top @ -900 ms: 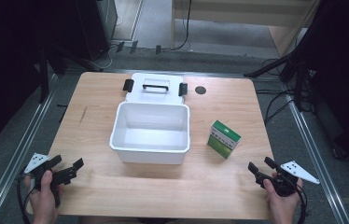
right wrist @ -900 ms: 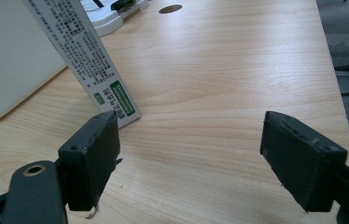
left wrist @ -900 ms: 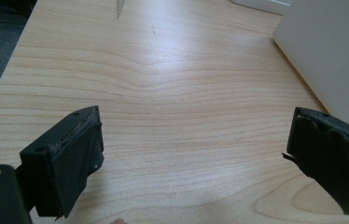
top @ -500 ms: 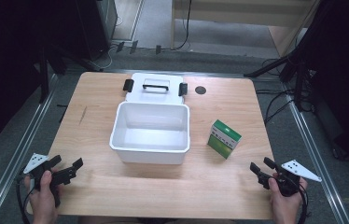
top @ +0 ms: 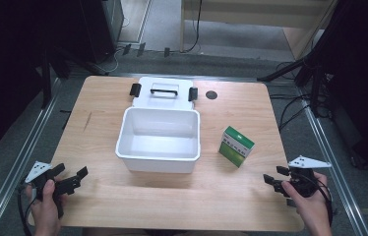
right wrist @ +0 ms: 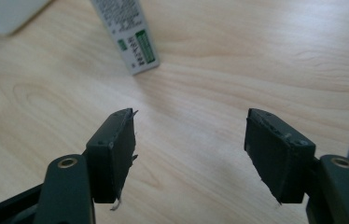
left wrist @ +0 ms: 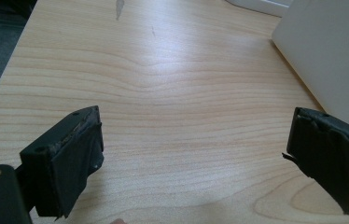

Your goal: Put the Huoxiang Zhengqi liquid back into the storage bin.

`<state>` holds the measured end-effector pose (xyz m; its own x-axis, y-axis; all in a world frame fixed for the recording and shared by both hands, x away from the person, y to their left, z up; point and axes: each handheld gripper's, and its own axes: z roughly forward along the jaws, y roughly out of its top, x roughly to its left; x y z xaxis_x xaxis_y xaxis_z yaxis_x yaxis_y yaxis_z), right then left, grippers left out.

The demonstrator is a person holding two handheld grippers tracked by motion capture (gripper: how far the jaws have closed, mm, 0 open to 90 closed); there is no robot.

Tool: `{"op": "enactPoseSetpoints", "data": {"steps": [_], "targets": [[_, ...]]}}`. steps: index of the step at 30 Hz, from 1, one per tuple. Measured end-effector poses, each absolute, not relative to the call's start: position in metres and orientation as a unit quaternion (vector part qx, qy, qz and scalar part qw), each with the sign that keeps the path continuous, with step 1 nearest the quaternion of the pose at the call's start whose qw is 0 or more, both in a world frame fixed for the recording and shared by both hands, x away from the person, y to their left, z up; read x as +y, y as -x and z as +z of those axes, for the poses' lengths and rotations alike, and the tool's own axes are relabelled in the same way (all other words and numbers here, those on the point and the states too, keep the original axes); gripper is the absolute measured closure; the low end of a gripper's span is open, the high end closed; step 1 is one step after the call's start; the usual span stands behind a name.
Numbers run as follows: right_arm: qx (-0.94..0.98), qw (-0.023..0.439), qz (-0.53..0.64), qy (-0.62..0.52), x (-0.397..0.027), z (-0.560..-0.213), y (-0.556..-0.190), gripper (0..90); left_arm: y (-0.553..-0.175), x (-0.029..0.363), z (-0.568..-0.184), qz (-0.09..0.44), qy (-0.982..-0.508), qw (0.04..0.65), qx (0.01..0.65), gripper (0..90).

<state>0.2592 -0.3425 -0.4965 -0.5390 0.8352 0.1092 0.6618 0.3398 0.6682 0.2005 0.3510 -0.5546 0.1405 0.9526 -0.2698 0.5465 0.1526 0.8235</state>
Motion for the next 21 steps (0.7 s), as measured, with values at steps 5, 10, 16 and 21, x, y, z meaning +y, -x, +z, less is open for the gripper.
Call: {"op": "enactPoseSetpoints", "data": {"steps": [5, 10, 16, 21], "targets": [[0.838, 0.105, 0.275, -0.460, -0.331, -0.488, -0.273, 32.1, -0.200, 0.351, -0.555, 0.227, -0.608, 0.447, 0.616, 4.5], [0.859, 0.087, 0.232, -0.448, -0.322, -0.479, -0.286, 31.8, -0.200, 0.351, -0.555, 0.227, -0.608, 0.447, 0.616, 4.5], [0.878, 0.055, 0.181, -0.440, -0.310, -0.468, -0.297, 28.7, -0.201, 0.351, -0.555, 0.227, -0.608, 0.447, 0.616, 4.5], [0.891, 0.044, 0.151, -0.425, -0.296, -0.462, -0.307, 28.4, -0.201, 0.351, -0.555, 0.227, -0.608, 0.446, 0.616, 4.5]]}}
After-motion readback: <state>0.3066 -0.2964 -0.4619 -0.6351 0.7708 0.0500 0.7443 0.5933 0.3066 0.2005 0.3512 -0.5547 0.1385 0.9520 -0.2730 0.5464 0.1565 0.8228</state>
